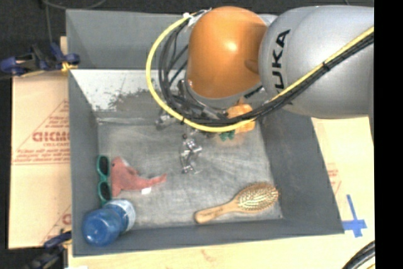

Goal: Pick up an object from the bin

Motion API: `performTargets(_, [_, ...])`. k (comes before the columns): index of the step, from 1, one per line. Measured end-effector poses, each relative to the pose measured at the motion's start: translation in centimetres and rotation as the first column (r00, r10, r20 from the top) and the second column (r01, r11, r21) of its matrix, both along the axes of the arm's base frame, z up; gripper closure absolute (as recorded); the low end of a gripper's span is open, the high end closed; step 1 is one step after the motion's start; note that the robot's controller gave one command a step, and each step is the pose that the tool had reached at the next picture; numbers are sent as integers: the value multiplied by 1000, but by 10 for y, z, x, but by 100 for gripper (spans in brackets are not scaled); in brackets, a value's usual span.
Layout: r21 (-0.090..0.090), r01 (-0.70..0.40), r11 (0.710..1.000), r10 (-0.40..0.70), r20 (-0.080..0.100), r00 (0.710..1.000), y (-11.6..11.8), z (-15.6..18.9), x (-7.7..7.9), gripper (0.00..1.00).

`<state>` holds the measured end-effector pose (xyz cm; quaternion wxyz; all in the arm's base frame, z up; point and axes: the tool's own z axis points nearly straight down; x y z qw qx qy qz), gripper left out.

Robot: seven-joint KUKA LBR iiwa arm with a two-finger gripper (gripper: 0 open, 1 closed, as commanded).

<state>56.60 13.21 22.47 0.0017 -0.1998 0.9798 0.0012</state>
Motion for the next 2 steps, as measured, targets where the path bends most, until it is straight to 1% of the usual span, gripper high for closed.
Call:
performTargets(1, [1,-18,1000,18,6,1000,0,-53,-23,0])
performTargets(2, [1,-159,987,159,8,987,60,-151,33,100])
